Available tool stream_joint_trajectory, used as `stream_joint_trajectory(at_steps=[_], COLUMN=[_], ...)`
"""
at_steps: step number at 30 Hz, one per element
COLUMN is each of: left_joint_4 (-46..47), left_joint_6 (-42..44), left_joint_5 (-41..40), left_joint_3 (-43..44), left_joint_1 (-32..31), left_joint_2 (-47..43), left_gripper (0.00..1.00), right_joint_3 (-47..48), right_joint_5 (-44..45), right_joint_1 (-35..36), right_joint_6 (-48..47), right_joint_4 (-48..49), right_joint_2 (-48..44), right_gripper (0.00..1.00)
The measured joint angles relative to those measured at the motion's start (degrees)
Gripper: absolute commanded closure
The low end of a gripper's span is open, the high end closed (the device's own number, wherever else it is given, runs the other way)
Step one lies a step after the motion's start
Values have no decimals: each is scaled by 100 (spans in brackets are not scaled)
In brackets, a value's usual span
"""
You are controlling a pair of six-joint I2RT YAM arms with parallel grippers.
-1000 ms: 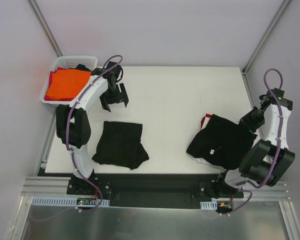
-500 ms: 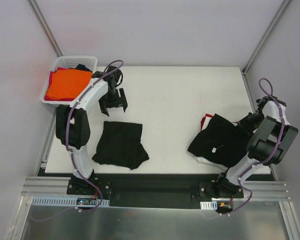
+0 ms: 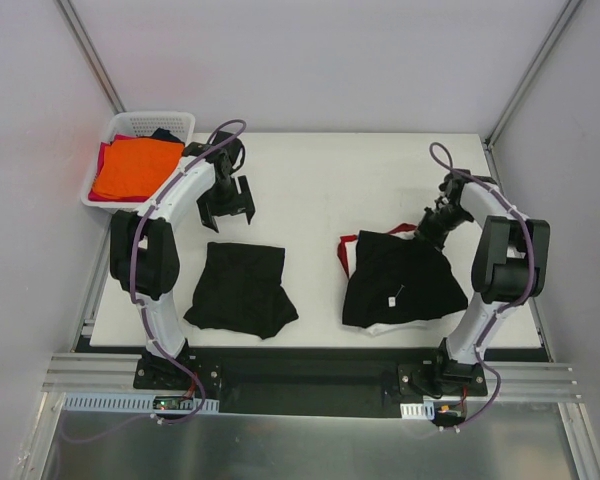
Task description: Fold and stack the t-shirts
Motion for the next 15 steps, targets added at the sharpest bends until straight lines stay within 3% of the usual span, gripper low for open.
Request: stream_joint_trajectory(at_steps=[4, 12, 14, 15], left_joint_4=[0, 0, 0, 0], left_joint_6=[0, 0, 0, 0], left_joint_5=[11, 11, 9, 9], left_joint_3=[0, 0, 0, 0], left_joint_1=[0, -2, -2, 0], left_joint_2=[0, 0, 0, 0], left_gripper=[19, 18, 10, 1], right_joint_3=[188, 826, 1010, 1049], right_joint_5=[-129, -85, -85, -87], right_joint_1=[407, 452, 455, 457], right_joint_6=[173, 299, 304, 308], right_joint_4=[-26, -597, -719, -728], right_joint_2=[168, 669, 793, 815], right_gripper=[99, 99, 84, 64])
